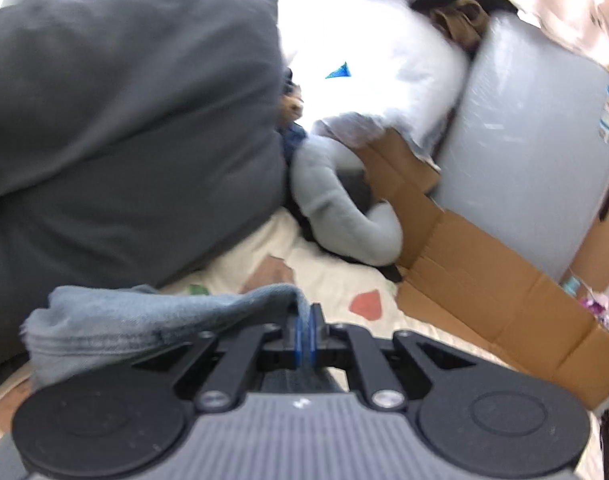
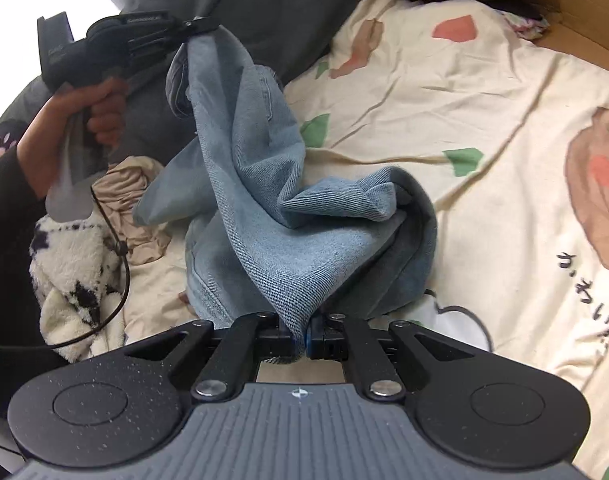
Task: Fold clothes
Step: 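Grasp the jeans leg hem with the right gripper while the left gripper holds the jeans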
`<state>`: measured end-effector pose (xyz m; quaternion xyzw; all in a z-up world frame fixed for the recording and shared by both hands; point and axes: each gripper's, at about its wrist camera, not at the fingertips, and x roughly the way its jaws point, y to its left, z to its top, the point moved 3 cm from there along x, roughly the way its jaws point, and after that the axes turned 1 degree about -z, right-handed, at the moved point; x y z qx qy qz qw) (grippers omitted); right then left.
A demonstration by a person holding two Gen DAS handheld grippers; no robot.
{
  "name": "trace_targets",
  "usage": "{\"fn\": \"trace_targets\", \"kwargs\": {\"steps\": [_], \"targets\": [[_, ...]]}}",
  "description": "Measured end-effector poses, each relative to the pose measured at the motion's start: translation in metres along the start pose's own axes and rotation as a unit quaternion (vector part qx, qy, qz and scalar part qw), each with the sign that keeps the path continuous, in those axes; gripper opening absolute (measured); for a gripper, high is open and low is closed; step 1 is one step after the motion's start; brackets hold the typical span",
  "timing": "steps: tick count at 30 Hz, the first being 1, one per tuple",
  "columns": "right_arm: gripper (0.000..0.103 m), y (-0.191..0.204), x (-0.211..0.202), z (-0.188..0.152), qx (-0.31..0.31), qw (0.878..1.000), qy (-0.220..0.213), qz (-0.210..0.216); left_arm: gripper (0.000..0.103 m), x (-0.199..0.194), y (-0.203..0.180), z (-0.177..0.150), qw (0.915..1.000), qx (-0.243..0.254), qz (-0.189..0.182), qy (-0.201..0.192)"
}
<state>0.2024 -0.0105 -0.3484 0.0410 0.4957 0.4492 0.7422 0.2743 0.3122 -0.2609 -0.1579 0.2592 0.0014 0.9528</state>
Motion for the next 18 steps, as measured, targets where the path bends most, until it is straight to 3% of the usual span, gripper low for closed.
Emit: {"fn": "trace_targets", "kwargs": {"steps": [9,18], "targets": [[0.002,-0.024,-0.007,0.001,0.03,1.0,-0.005,-0.006,0.003,0.068,-0.035,0.003,0.998,0.032,-0.027,0.047],[0.002,-0.046,-0.007,0.008,0.062,0.998,-0.017,-0.014,0.004,0.151,-0.07,-0.01,0.9909,0.079,-0.018,0.107]]}}
